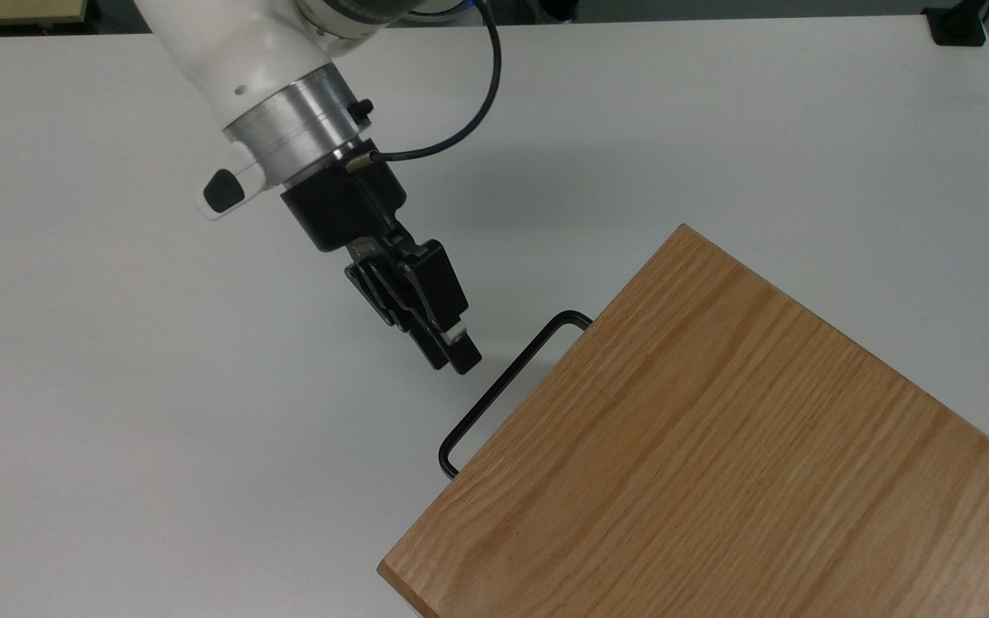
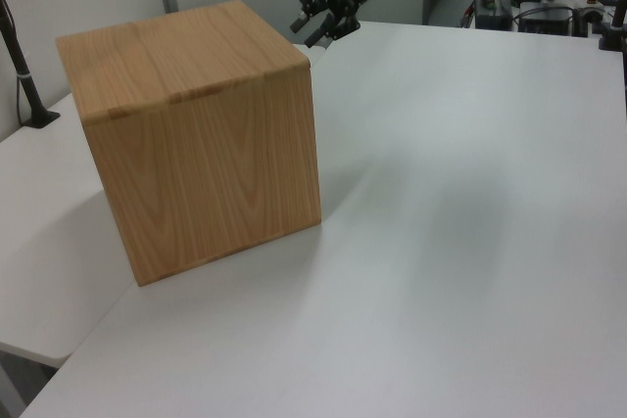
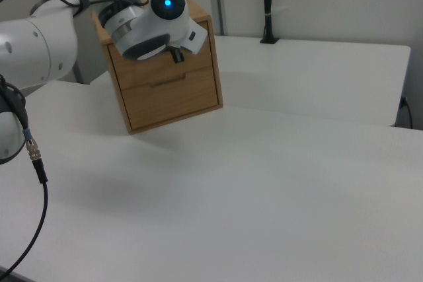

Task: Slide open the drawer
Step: 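Lower the open gripper onto the black bar handle of the drawer, then close the gripper around the black drawer handle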

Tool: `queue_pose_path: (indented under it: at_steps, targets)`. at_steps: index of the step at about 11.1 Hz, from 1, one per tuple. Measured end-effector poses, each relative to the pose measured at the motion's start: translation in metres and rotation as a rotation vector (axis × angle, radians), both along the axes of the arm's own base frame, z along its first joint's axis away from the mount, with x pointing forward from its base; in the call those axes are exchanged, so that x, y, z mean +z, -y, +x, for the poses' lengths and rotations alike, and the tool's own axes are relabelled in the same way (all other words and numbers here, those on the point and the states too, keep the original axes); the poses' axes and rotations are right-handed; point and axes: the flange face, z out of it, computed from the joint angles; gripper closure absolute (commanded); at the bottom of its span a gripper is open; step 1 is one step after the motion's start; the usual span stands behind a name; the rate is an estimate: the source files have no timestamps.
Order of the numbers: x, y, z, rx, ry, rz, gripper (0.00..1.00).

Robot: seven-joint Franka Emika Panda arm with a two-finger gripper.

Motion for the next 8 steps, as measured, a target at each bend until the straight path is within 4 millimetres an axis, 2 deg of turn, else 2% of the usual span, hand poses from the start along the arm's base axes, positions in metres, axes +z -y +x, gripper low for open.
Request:
queue_pose_path:
  at_steps: [3, 4, 5, 6, 8]
  targets:
    - [-0.019, -0.023, 0.006, 0.009, 0.002, -0.001, 0.57]
    - [-0.024, -0.028, 0.007, 0.021, -0.002, -0.005, 0.63]
    - [-0.028, -0.034, 0.008, 0.029, -0.006, -0.005, 0.8]
    - [-0.029, -0.038, 0.008, 0.034, -0.005, -0.006, 0.91]
    - [-0.027, -0.043, 0.008, 0.039, 0.001, -0.006, 0.98]
